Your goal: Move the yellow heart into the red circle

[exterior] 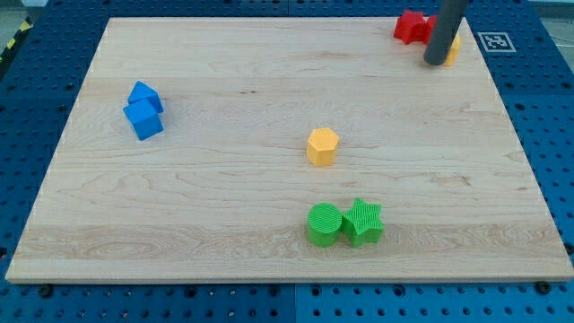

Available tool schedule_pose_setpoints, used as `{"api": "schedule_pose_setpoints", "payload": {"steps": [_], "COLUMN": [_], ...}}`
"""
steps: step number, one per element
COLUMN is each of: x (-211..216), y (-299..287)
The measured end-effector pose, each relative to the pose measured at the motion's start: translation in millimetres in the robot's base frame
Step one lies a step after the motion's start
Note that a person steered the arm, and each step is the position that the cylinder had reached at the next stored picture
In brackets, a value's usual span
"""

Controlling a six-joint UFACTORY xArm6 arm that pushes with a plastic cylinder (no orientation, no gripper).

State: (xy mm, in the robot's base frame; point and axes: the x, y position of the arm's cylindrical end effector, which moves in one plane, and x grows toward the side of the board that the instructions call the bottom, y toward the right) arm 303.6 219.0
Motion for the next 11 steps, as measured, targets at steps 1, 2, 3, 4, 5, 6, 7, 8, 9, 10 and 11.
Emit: {"api": "schedule_pose_setpoints", "payload": {"steps": [1, 2, 3, 4, 5, 6, 7, 8, 9, 10, 11], "x": [35.1, 44.9, 46.3, 46.3, 46.3, 46.3, 45.2, 29.5, 18.9, -5.3, -8.9], "y": [0.7, 19.0, 19.4, 19.4, 30.7, 52.5, 65.3, 73.3, 63.9, 43.9, 43.9]}}
